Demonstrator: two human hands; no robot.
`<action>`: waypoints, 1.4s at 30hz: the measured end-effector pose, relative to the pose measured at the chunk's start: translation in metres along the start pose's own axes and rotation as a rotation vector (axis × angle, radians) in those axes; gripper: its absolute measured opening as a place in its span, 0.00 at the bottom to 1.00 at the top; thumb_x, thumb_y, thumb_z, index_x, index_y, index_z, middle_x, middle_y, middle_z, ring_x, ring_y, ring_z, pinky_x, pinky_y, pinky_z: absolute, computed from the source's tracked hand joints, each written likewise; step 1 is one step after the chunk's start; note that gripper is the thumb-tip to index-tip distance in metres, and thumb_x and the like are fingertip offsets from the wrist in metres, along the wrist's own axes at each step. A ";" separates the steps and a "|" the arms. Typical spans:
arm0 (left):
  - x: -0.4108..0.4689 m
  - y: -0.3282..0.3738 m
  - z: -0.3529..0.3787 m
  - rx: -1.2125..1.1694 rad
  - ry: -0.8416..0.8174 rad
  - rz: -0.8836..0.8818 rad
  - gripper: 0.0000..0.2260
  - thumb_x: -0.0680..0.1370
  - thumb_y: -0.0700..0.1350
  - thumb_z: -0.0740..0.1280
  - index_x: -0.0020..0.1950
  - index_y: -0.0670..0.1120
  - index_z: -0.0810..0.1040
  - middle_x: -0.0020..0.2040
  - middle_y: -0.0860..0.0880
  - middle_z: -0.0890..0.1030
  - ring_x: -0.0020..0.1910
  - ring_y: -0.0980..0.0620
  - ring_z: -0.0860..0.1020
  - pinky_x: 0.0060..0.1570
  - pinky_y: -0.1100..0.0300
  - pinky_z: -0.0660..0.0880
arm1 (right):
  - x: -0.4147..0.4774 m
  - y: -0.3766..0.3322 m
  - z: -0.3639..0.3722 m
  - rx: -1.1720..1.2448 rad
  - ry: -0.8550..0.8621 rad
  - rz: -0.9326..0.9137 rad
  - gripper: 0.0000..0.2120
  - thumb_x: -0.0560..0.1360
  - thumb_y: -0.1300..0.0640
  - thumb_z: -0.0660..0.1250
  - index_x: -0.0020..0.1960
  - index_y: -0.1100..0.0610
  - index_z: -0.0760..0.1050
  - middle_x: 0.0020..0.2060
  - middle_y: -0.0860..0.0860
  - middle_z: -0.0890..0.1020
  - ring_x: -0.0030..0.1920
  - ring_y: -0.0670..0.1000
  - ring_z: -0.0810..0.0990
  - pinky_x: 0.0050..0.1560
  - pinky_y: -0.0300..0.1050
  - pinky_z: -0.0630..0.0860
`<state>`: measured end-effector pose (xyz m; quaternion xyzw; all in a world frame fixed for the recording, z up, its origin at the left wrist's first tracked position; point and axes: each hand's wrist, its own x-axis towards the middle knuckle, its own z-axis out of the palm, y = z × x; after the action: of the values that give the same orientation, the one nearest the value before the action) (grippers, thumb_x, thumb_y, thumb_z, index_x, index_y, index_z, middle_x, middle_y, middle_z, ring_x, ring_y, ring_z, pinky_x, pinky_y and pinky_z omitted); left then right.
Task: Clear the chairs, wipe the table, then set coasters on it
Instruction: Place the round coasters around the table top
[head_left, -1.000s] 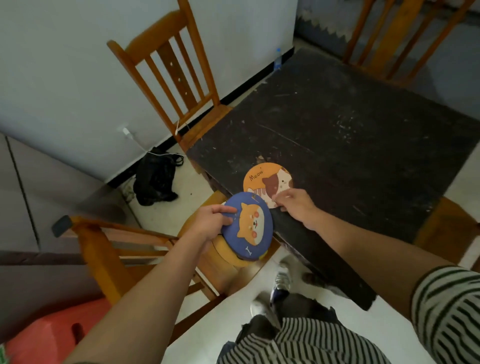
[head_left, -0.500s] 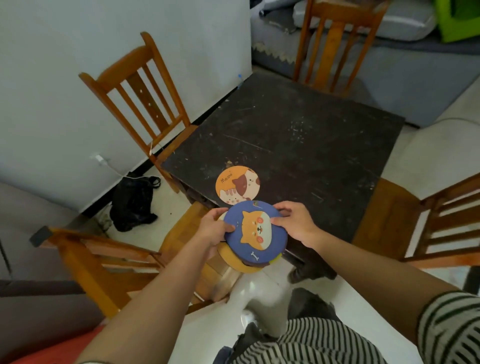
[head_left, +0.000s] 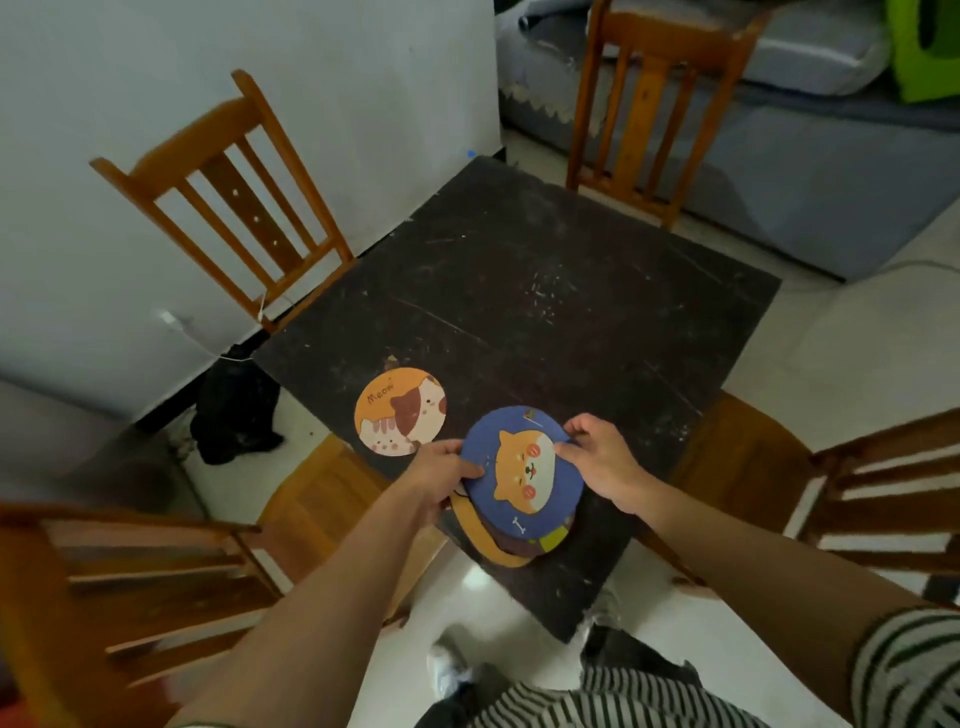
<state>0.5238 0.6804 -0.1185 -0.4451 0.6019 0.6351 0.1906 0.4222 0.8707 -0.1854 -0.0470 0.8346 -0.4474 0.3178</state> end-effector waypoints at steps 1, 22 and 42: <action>0.005 0.003 0.011 -0.003 0.003 -0.020 0.12 0.76 0.33 0.68 0.59 0.39 0.80 0.53 0.40 0.84 0.52 0.39 0.82 0.53 0.44 0.80 | 0.008 0.004 -0.010 0.002 -0.012 0.015 0.07 0.75 0.60 0.70 0.51 0.56 0.73 0.48 0.54 0.82 0.51 0.53 0.81 0.54 0.57 0.79; 0.028 0.019 0.089 0.028 0.287 -0.114 0.07 0.76 0.34 0.69 0.47 0.43 0.86 0.47 0.49 0.80 0.47 0.51 0.75 0.41 0.60 0.75 | 0.135 0.076 -0.161 -0.718 0.167 0.174 0.09 0.77 0.53 0.68 0.54 0.55 0.74 0.46 0.52 0.78 0.45 0.52 0.76 0.39 0.45 0.70; -0.013 0.019 0.145 0.005 -0.008 0.127 0.07 0.78 0.34 0.65 0.44 0.44 0.76 0.42 0.42 0.80 0.40 0.47 0.77 0.38 0.55 0.75 | -0.037 0.054 -0.140 0.396 -0.054 0.450 0.19 0.81 0.43 0.57 0.60 0.55 0.76 0.49 0.52 0.82 0.47 0.51 0.80 0.42 0.47 0.76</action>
<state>0.4673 0.8155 -0.1148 -0.4031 0.6297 0.6461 0.1534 0.3829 1.0169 -0.1535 0.1901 0.7119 -0.5183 0.4341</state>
